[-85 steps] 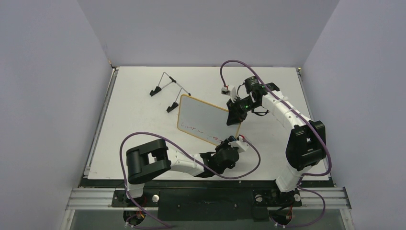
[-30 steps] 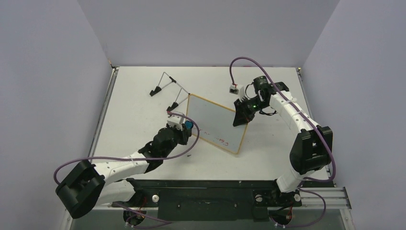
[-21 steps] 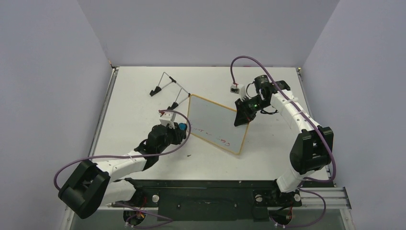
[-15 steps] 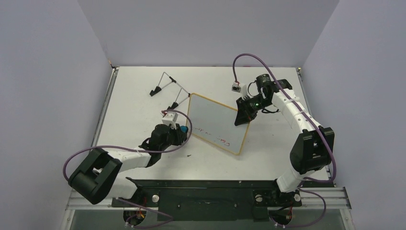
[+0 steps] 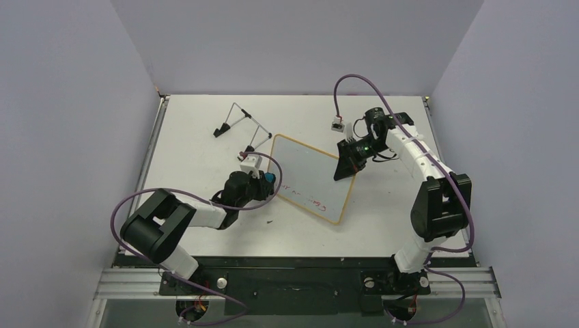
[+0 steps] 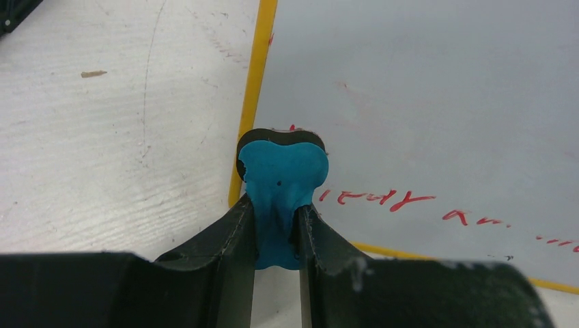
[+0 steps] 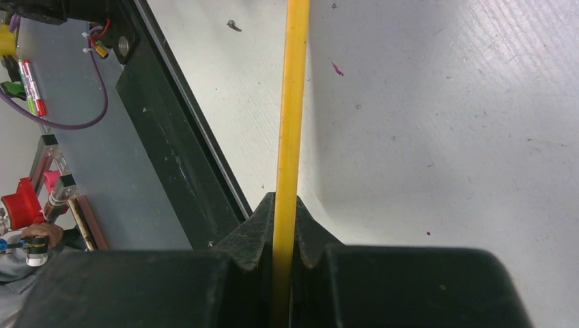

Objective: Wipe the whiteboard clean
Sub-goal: Erase the center of the board with the whiteboard.

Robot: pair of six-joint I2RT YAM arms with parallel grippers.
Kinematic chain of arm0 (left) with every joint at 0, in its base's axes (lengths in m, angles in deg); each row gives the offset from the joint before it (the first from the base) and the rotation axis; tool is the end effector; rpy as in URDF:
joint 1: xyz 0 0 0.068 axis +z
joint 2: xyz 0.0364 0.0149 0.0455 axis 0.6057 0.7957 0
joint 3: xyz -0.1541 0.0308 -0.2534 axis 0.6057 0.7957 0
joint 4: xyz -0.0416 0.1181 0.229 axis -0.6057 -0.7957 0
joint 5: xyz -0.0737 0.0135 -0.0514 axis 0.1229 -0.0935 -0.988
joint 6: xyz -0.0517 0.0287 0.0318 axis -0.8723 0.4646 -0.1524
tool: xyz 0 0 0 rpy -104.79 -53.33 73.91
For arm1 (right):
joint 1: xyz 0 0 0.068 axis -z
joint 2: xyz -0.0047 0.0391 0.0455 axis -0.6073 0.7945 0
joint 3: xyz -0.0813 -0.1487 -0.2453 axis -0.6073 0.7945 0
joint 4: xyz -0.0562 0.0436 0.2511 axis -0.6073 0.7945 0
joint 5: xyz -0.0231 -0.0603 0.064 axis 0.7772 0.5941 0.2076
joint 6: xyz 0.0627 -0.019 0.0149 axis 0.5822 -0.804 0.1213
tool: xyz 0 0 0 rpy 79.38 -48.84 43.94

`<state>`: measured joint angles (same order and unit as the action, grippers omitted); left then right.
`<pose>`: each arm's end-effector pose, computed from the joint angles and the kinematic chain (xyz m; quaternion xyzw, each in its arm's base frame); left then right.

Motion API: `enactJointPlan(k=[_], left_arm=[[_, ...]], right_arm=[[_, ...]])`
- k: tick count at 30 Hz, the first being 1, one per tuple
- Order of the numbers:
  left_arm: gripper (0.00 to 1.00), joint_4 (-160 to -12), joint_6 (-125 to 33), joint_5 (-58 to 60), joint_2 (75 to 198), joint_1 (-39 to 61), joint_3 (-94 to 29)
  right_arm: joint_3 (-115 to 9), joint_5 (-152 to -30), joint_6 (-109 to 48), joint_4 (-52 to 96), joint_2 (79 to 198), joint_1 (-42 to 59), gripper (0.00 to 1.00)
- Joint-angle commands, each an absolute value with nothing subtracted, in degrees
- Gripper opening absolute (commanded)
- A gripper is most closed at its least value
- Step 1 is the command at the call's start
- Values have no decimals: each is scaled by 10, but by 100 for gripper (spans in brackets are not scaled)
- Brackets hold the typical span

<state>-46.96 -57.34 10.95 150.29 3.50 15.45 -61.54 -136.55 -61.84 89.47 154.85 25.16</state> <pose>0.2432 -0.1607 0.1560 0.0700 0.8349 -0.2478 0.4865 0.3080 0.1110 0.3006 -0.3152 0.8325 0.4397 0.1196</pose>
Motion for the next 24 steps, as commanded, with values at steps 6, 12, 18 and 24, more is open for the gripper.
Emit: enactJointPlan(k=[6, 12, 18, 24], left_arm=[[0, -443, -563, 159, 1535, 32, 76], [0, -455, -577, 144, 1541, 37, 75], [0, -516, -562, 127, 1540, 39, 11], [0, -533, -553, 97, 1561, 44, -23]], right_arm=[[-618, -1457, -620, 903, 1547, 250, 0], [-615, -1464, -623, 903, 1546, 252, 0], [-615, -1463, -624, 903, 1546, 250, 0], [-613, -1461, -625, 903, 1542, 252, 0]])
